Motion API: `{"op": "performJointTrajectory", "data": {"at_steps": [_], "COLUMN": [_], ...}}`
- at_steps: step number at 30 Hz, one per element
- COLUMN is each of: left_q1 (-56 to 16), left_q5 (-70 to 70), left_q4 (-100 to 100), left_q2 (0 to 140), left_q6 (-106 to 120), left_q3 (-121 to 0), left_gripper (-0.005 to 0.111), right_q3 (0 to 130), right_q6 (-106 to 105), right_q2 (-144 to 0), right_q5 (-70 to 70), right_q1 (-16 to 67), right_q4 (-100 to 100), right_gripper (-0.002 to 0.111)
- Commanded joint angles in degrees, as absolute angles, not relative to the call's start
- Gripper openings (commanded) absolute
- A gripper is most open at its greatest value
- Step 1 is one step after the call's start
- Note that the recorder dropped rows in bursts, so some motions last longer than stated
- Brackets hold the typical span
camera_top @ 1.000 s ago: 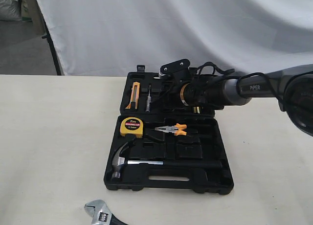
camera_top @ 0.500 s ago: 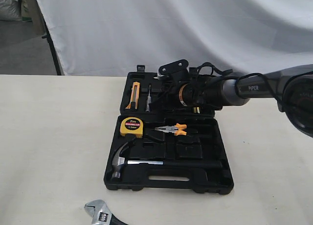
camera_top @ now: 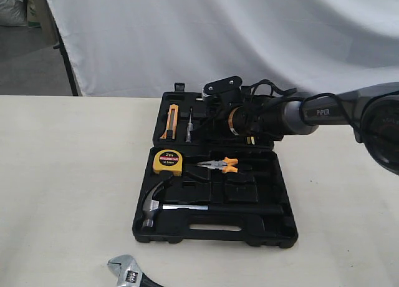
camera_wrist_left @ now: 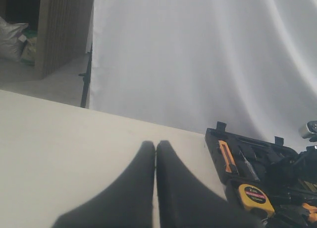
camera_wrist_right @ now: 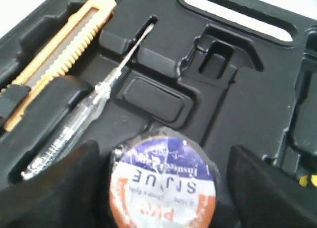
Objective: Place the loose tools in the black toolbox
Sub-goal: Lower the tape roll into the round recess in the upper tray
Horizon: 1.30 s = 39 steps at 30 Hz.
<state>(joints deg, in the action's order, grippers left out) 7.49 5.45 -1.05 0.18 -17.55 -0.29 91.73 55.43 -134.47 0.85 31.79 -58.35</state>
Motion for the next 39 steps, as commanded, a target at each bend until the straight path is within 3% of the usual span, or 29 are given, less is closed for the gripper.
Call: {"op": "performJointTrajectory", "data": {"at_steps": [1, 8, 11, 14, 18, 19, 39], "left_q1": [8.94, 8.94, 8.94, 8.94, 8.94, 8.94, 8.94], "left_q5": [5.03, 5.03, 5.03, 5.03, 5.03, 5.03, 5.03], "left_q4": [-1.3, -1.3, -1.3, -1.3, -1.3, -1.3, -1.3], "left_q2": [0.0, 0.0, 0.0, 0.0, 0.0, 0.0, 0.0], "left_q6": [-17.82, -17.82, -17.82, -17.82, -17.82, -17.82, -17.82], "left_q3": [-0.44, -0.44, -0.44, -0.44, -0.44, -0.44, -0.44], "left_gripper": [0.001, 0.001, 0.001, 0.001, 0.001, 0.001, 0.001], "right_q3": [91.95, 91.95, 91.95, 91.95, 91.95, 91.95, 93.88], "right_q6": [55.83, 55.71, 55.47, 55.09, 55.09, 55.2, 55.07], "right_q2": [-132.93, -129.98, -128.98, -128.86, -129.31, -129.59, -133.88], "right_q5": [0.0, 2.77, 7.57, 7.92, 7.92, 8.03, 6.9], "right_q1": [32.15, 32.15, 32.15, 32.15, 32.05, 32.05, 32.05], "right_q4": [-58.14, -58.14, -58.54, -58.54, -58.54, -58.54, -60.07], "right_gripper": [0.078, 0.08, 0.074, 0.049, 0.002, 0.0, 0.0]}}
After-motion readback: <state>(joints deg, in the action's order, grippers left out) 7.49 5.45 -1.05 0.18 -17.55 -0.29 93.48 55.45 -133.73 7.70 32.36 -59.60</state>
